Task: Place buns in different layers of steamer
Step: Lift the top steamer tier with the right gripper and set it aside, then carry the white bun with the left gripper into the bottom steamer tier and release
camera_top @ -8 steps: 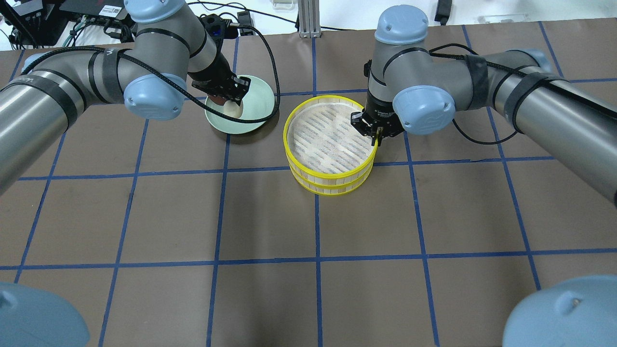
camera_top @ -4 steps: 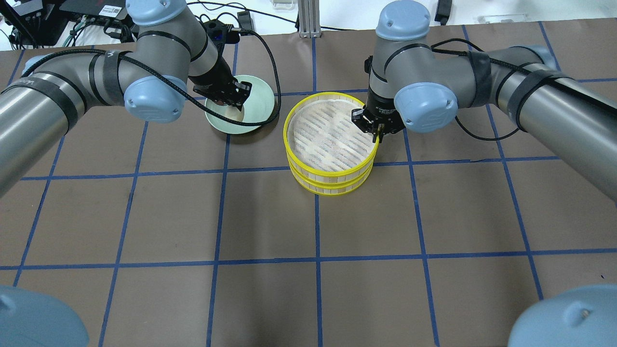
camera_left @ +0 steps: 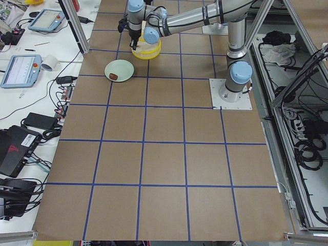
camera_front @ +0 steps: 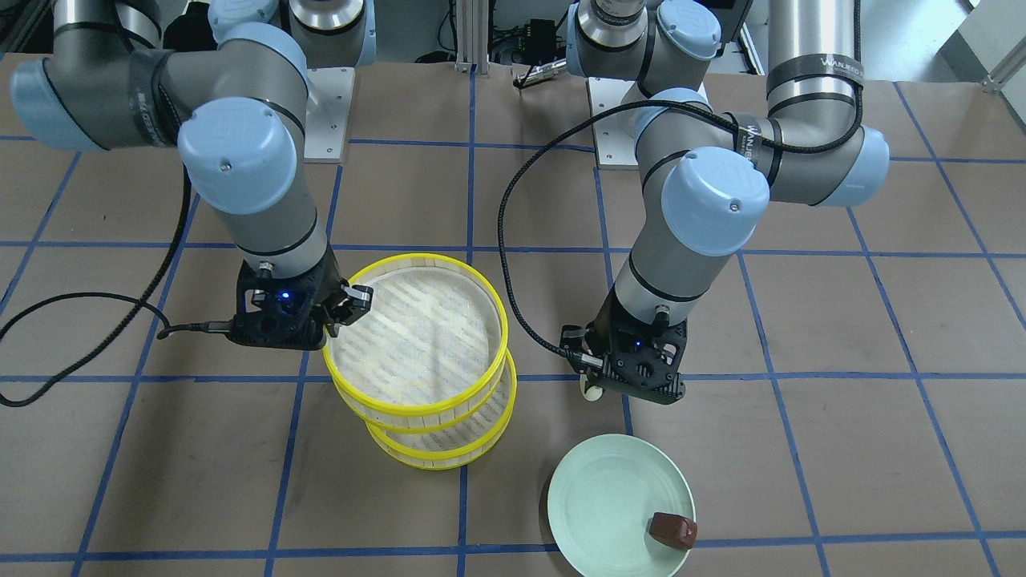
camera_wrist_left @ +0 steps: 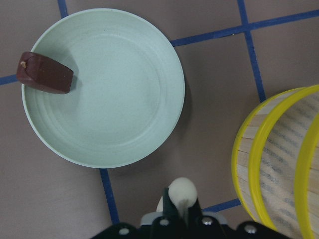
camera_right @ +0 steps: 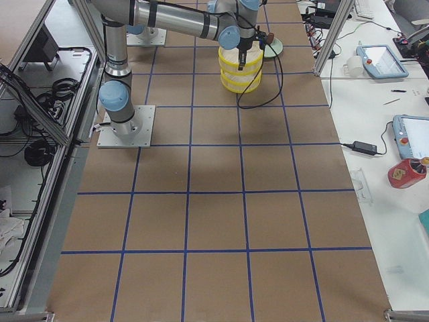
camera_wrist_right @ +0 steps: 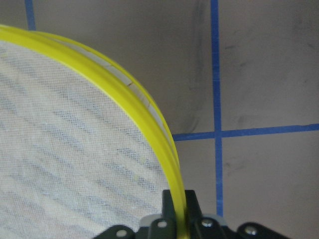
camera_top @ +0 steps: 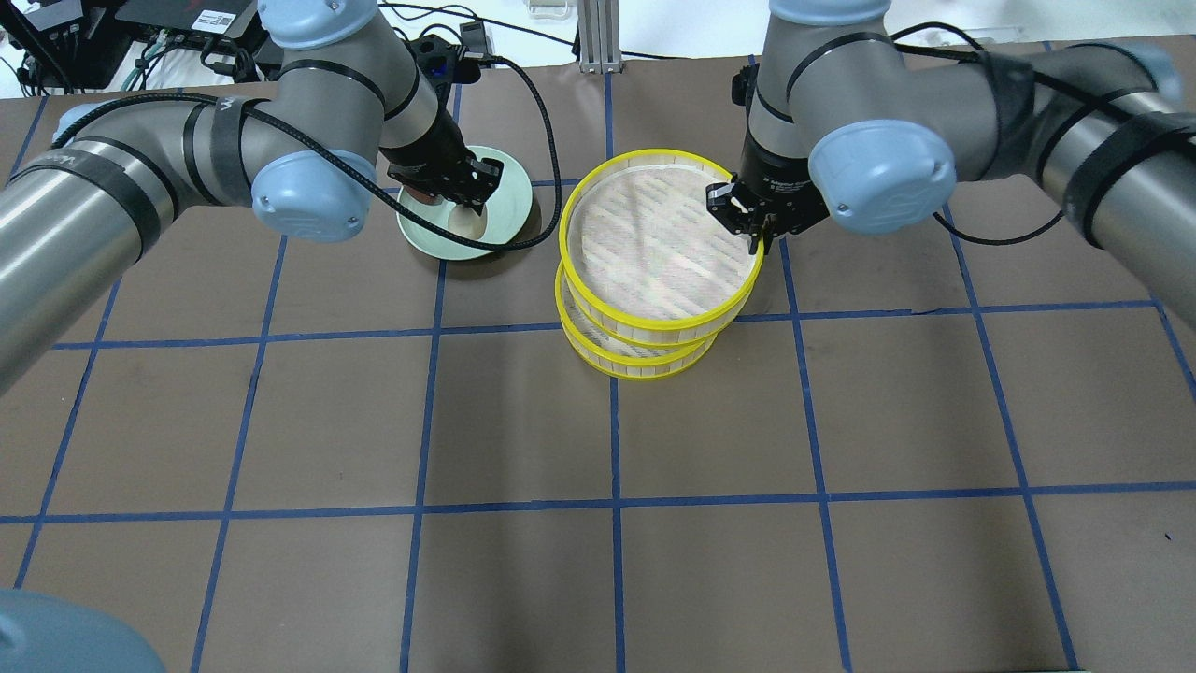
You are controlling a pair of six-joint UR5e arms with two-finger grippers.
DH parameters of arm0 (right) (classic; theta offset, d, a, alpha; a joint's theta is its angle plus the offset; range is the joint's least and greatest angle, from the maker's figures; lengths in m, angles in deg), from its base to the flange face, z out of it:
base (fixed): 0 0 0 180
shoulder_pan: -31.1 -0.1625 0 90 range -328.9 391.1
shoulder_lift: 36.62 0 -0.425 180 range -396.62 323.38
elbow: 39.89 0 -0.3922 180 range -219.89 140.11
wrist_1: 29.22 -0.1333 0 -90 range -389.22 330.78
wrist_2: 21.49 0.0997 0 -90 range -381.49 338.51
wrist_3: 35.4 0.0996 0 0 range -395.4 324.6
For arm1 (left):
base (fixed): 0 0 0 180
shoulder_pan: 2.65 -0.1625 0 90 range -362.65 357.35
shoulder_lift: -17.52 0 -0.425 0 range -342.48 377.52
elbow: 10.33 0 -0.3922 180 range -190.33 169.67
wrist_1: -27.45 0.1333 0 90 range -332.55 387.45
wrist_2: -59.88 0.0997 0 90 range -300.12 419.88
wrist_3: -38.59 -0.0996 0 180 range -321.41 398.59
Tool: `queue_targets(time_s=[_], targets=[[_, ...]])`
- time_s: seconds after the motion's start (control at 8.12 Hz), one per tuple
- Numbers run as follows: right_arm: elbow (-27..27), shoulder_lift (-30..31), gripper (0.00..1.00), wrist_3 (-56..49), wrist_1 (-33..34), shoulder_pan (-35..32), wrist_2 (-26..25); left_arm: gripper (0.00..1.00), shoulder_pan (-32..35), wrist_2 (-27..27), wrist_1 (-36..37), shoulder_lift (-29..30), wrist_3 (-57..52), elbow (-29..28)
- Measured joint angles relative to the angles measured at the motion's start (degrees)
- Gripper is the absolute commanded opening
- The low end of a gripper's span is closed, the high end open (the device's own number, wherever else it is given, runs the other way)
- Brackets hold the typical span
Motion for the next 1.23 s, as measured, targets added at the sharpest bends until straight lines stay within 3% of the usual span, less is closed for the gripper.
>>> queue_targets(time_s=[0.37,0.74,0.86,0.98,1.11,1.23], targets=[[-0.4,5.8,0.11,-8.5,-7.2,7.7,0.2,0.00,3.9,-2.8,0.5,0.8,6.2,0.9],[-0.5,8.3,0.11,-19.1,-10.0,17.2,0.0,0.00,5.8,-8.7,3.2,2.7,9.7,2.9],[-0.5,8.8,0.11,-21.4,-10.2,19.4,0.0,0.23,7.3,-9.2,5.5,4.0,11.5,3.0],[-0.6,9.0,0.11,-22.7,-10.2,20.8,0.0,0.31,8.8,-9.5,9.0,5.7,13.9,3.0],[-0.6,9.0,0.11,-23.4,-10.2,21.5,0.0,0.87,9.7,-9.7,11.8,7.2,15.5,3.0],[-0.7,9.1,0.11,-23.7,-10.3,21.8,0.0,1.00,10.2,-9.8,13.6,8.2,16.2,2.9]])
